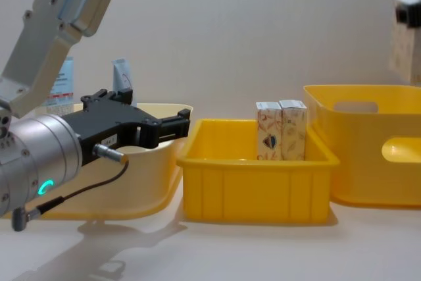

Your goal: Bimanual collaborative sorting of washing and personal care products

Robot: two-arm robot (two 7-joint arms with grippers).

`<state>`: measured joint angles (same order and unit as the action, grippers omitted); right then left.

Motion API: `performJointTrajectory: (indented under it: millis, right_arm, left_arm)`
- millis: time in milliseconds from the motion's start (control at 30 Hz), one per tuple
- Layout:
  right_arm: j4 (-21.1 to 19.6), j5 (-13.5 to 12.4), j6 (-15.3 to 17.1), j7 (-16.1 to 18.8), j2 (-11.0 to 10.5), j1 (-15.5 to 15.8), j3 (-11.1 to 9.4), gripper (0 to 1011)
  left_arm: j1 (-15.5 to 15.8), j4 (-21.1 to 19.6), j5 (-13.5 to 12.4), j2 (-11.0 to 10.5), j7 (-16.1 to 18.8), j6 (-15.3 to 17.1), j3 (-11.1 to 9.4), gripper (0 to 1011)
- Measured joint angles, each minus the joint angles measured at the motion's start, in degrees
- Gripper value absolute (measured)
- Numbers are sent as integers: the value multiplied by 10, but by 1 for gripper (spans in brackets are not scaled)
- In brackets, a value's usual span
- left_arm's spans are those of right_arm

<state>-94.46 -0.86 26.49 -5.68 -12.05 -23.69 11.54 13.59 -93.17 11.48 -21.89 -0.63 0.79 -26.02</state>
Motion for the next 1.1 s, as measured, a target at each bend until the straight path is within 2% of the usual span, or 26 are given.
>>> performJointTrajectory:
  millis: [333, 433, 467, 567, 667, 800, 967, 1100]
  right_arm:
    - [13, 5, 25, 19, -12, 15, 7, 455]
    - [16, 7, 30, 23, -14, 17, 8, 515]
    - [17, 7, 31, 24, -15, 19, 9, 583]
    - [19, 8, 35, 27, -16, 21, 10, 642]
    - [20, 9, 38, 28, -17, 22, 11, 781]
    - [21, 9, 40, 31, -19, 24, 11, 888]
    - [23, 10, 42, 32, -20, 25, 12, 1001]
    - [23, 10, 43, 33, -20, 26, 12, 1001]
  left_arm:
    - [0, 0, 0, 0, 0, 0, 0, 1003]
    - [0, 0, 0, 0, 0, 0, 0, 1003]
    - [0, 0, 0, 0, 0, 0, 0, 1003]
    - [0, 0, 0, 0, 0, 0, 0, 1004]
    - [0, 0, 0, 0, 0, 0, 0, 1003]
    - [0, 0, 0, 0, 0, 0, 0, 1004]
    - [0, 0, 0, 0, 0, 0, 0, 1003]
    - [2, -3, -5, -2, 0, 8, 1, 1003]
